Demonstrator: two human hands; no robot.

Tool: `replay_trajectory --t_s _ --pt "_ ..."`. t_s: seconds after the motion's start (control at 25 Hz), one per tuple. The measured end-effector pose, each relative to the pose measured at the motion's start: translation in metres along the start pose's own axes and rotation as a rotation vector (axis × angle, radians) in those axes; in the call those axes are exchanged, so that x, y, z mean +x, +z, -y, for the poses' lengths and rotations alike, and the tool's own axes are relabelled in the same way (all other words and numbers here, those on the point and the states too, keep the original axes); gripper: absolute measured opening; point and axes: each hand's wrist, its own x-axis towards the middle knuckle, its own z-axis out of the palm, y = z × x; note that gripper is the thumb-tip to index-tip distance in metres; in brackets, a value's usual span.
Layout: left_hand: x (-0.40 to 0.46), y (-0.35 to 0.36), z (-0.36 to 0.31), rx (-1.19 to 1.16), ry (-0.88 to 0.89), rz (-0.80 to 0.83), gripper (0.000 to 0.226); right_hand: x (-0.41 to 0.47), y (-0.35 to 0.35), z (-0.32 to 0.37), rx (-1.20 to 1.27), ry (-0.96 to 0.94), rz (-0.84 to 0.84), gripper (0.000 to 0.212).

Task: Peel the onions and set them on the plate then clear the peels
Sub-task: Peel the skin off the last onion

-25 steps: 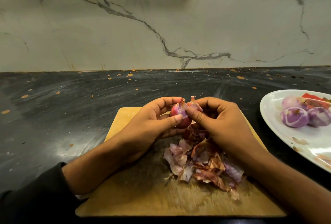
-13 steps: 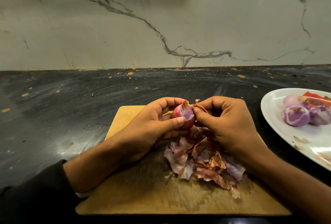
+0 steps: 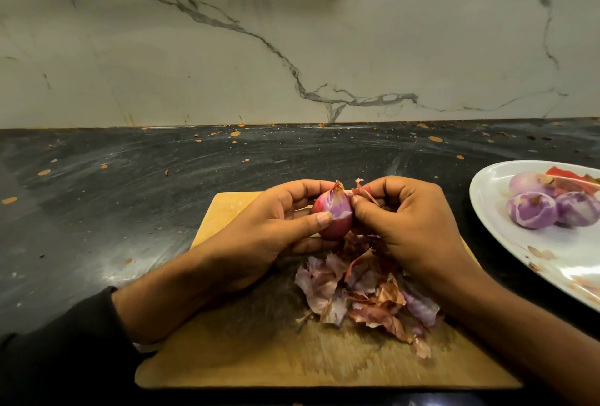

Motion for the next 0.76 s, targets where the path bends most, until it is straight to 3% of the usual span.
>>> replay_trajectory --t_s 0.48,0.76 --pt "0.0017 -0.0048 -0.0003 -0.026 -0.028 0.065 0.038 0.002 -0.0014 0.0015 0.24 0.203 0.01 0.009" --pt "0.003 -0.0001 -0.0008 -0.056 0.039 0.014 0.045 0.0017 -0.0013 0.0053 0.214 0.15 0.013 0.011"
